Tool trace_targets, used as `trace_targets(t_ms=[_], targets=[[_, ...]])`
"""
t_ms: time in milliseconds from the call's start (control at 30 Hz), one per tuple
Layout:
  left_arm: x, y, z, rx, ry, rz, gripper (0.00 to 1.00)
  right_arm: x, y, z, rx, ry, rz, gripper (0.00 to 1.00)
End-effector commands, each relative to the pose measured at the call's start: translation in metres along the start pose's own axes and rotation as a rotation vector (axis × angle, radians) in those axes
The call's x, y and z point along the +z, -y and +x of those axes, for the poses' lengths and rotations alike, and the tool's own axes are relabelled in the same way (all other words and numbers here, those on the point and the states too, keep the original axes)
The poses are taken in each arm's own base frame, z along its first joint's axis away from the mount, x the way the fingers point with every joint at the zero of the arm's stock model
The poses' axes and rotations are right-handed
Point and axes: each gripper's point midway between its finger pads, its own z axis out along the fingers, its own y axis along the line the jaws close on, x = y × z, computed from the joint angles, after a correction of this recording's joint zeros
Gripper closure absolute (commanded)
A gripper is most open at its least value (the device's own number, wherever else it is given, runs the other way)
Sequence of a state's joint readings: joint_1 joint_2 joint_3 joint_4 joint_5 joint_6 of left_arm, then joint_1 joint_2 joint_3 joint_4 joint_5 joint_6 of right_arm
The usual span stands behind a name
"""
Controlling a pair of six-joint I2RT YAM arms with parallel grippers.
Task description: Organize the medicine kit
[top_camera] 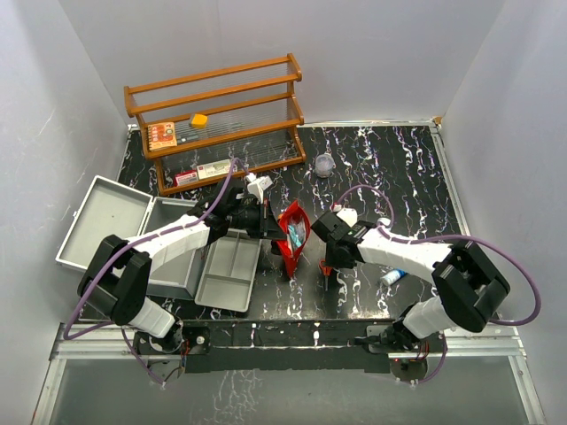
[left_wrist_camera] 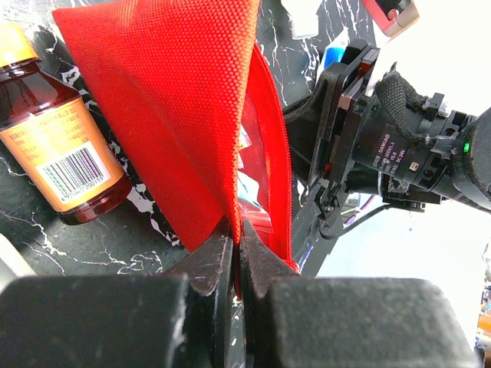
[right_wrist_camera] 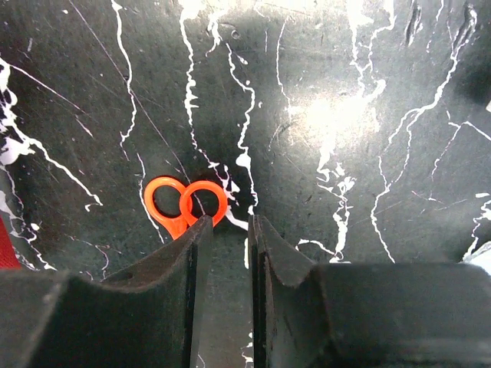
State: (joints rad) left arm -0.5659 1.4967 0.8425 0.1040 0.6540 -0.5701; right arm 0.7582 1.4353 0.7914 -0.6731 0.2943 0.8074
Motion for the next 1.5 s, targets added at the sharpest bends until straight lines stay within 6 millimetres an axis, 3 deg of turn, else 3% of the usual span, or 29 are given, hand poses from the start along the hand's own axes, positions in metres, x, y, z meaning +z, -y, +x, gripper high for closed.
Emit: trace_targets(t_ms=[0, 700, 900, 967, 1267, 1467], targets=[[-0.003, 0.013, -0.001, 0.02, 0.001, 0.049, 1.0, -0.005, -0.02, -0.029, 0.042, 0.095, -0.053, 0.77], [-0.003, 0.012, -0.001, 0.02, 0.001, 0.047, 1.0, 0.016, -0.014, -0.017, 0.013, 0.052, 0.008, 0.84], [-0.004, 0.012, -0.001, 0.021, 0.001, 0.043, 1.0, 0.022, -0.013, -0.013, 0.014, 0.045, 0.015, 0.94], [-0.004, 0.012, -0.001, 0.021, 0.0, 0.042, 1.0, 0.021, -0.013, -0.014, 0.021, 0.051, 0.012, 1.0], [-0.004, 0.012, -0.002, 0.022, 0.002, 0.041, 1.0, -0.004, -0.006, -0.04, 0.073, 0.183, -0.002, 1.0], [-0.003, 0.012, -0.002, 0.023, 0.001, 0.04, 1.0, -0.01, 0.0, -0.046, 0.101, 0.23, -0.003, 1.0]])
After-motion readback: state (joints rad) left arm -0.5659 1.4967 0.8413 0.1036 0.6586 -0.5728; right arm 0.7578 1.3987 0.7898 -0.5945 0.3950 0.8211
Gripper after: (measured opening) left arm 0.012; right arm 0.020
